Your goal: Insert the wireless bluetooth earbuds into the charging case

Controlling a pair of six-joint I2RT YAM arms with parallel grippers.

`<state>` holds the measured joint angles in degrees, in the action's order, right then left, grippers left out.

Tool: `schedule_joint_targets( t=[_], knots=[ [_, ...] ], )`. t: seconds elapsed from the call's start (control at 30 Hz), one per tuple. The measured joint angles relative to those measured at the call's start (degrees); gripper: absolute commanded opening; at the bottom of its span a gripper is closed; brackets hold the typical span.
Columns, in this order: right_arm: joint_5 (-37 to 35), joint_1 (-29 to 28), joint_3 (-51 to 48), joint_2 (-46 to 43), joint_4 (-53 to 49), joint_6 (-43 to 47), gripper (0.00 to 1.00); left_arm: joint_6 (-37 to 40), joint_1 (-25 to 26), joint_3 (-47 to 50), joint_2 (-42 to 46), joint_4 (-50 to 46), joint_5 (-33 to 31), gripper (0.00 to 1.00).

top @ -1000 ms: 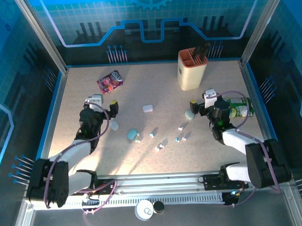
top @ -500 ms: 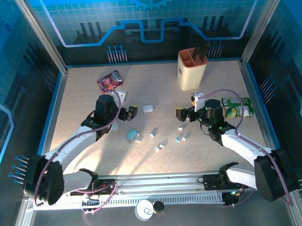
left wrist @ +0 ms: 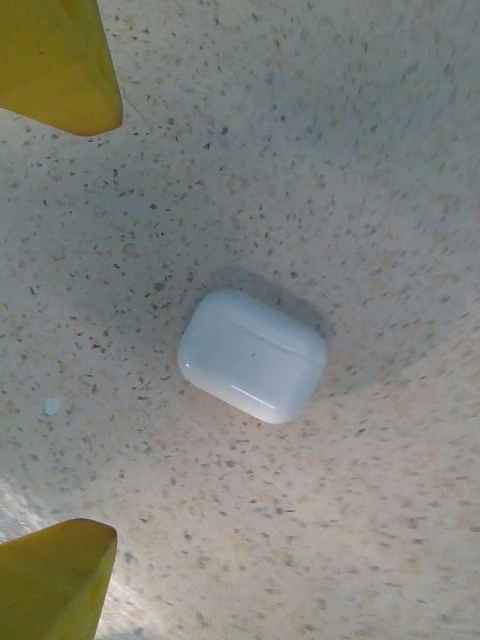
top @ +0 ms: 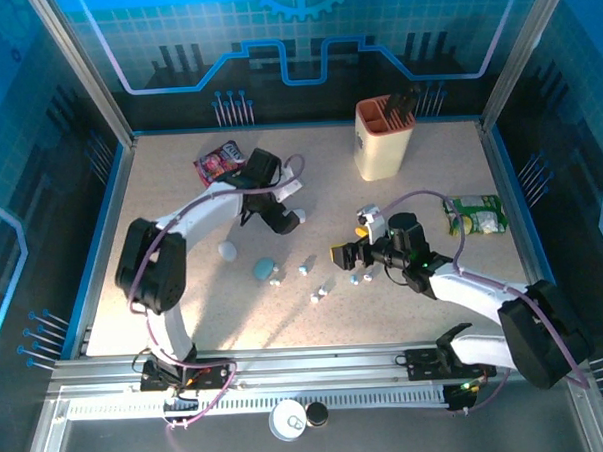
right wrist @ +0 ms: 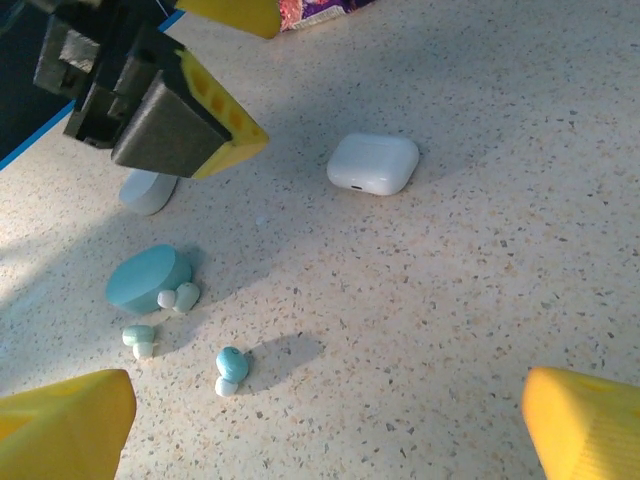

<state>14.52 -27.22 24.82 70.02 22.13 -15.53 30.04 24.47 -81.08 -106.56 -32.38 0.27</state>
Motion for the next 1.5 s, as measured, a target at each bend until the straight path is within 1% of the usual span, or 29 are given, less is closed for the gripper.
schedule_joint_targets(
  t=[0.07, 0.13, 0.27, 0.43, 0.57, 0.67, 0.7, 0.77, 0.8, 1.03, 1.2, 1.3, 1.4, 1.5],
  knots=[
    [-0.17, -0.15, -0.59, -1.05, 0.02, -0.11, 1.00, 2.43, 0.04, -6.32, -4.63, -5.31, 0.04, 0.99],
    [-0.59, -0.15, -0.96, -2.05, -0.09, -0.09, 1.00, 4.63, 0.04, -10.45, -8.13, -8.98, 0.07, 0.99],
    [-0.85, -0.15, -1.01, -3.08, -0.37, 0.35, 1.00, 8.37, 0.31, -15.23, -13.00, -14.27, 0.20, 0.99],
    [-1.18, -0.15, -1.05, -3.65, -1.42, 1.07, 1.00, 12.17, 1.18, -19.17, -17.51, -17.03, 1.33, 0.98],
    [-1.64, -0.15, -1.25, -3.80, -1.64, 1.60, 1.00, 14.05, 1.51, -21.90, -20.63, -17.70, 2.23, 0.91],
    [-1.70, -0.15, -1.44, -3.80, -1.79, 1.62, 1.00, 15.21, 1.53, -23.12, -22.21, -18.25, 2.69, 0.84],
    [-1.70, -0.15, -1.51, -3.80, -1.79, 1.62, 1.00, 15.37, 1.53, -23.26, -22.53, -18.36, 2.80, 0.83],
    [-1.92, -0.15, -1.60, -3.80, -1.79, 1.62, 1.00, 16.13, 1.53, -23.37, -23.30, -18.45, 3.10, 0.77],
    [-2.03, -0.15, -1.62, -3.80, -1.77, 1.62, 1.00, 16.35, 1.53, -23.37, -23.56, -18.51, 3.10, 0.76],
    [-2.05, -0.15, -1.64, -3.61, -1.53, 1.60, 1.00, 17.68, 1.53, -23.32, -23.91, -18.32, 3.06, 0.46],
    [-2.05, -0.15, -1.64, -3.61, -1.60, 1.38, 1.00, 18.08, 1.53, -23.15, -23.91, -17.97, 3.23, 0.44],
    [-2.25, -0.13, -1.64, -4.20, -2.27, 0.68, 1.00, 17.90, 1.53, -21.05, -22.71, -15.89, 3.76, 0.44],
    [-2.47, 0.20, -1.62, -5.75, -3.91, -1.81, 1.00, 17.38, 1.53, -15.67, -19.58, -11.74, 4.83, 0.44],
    [-1.60, 2.62, -1.57, -7.19, -6.27, -6.45, 1.00, 16.33, 1.53, -7.91, -14.71, -6.29, 6.71, 0.45]
  ],
)
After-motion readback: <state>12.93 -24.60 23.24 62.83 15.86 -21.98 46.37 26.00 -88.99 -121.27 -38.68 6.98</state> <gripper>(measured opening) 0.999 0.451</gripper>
